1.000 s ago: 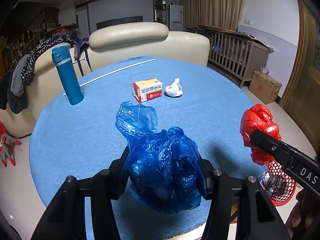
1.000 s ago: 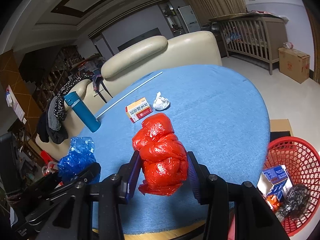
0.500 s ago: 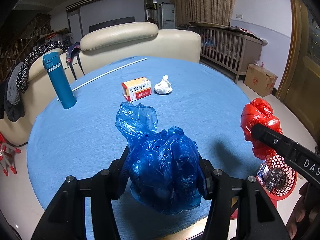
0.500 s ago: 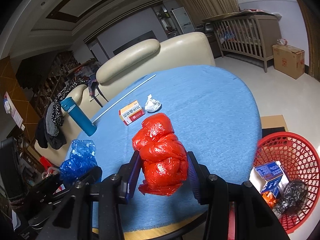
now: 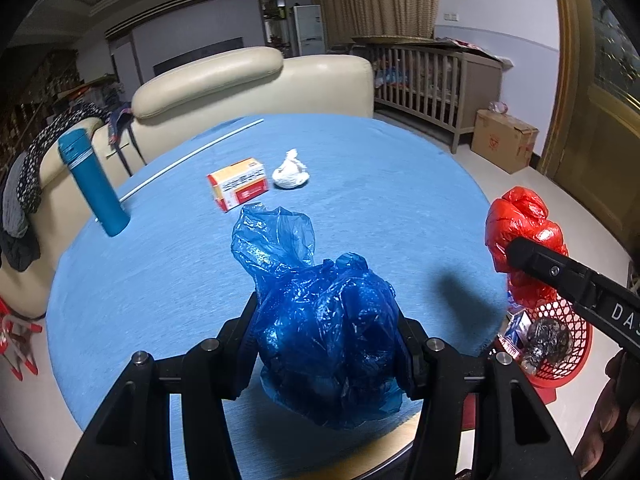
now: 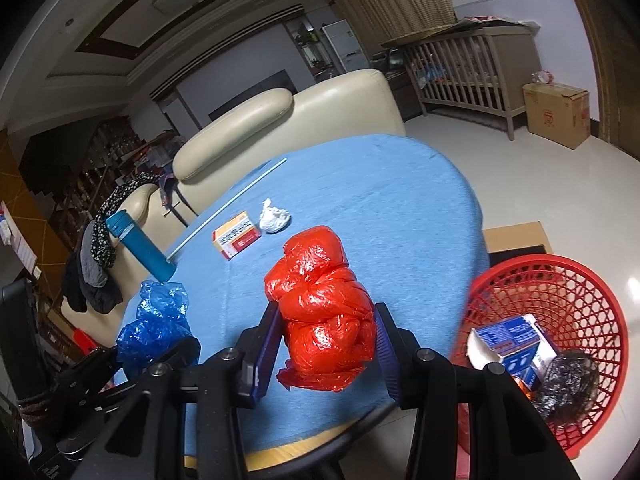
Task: Collect trash
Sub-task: 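Carry the red bag and blue bag toward the red basket with both grippers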
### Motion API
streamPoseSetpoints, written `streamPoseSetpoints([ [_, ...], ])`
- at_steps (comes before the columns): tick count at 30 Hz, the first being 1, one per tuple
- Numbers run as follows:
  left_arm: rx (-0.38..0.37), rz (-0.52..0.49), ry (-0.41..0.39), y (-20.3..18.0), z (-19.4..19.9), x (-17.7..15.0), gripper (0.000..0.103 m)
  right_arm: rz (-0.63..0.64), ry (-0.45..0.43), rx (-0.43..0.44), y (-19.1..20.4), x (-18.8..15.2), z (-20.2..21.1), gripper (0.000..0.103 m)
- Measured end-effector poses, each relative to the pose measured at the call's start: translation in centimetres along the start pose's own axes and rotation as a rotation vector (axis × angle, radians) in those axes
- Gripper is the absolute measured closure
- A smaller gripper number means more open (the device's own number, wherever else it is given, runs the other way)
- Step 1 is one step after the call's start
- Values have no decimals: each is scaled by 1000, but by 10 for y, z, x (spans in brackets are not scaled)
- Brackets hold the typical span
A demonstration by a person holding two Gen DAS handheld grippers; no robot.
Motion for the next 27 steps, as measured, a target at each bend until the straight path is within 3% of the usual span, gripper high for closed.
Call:
streamPoseSetpoints([
  [18, -63, -162, -23, -64, -6, 29, 45, -112, -67, -67, -70, 22, 27, 55],
  [27, -138, -228, -30, -104, -17, 44, 45, -198, -101, -142, -125, 32, 42, 55],
])
Point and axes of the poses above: each gripper's, at about its wrist camera, not at the fingertips, and z roughly against the way its jaws point, y to its left, x to its top, the point moved 4 cm from there along -z, roughly the way its jaws point, and after that the axes turned 14 degrees about -z, right-handed, at the moved point
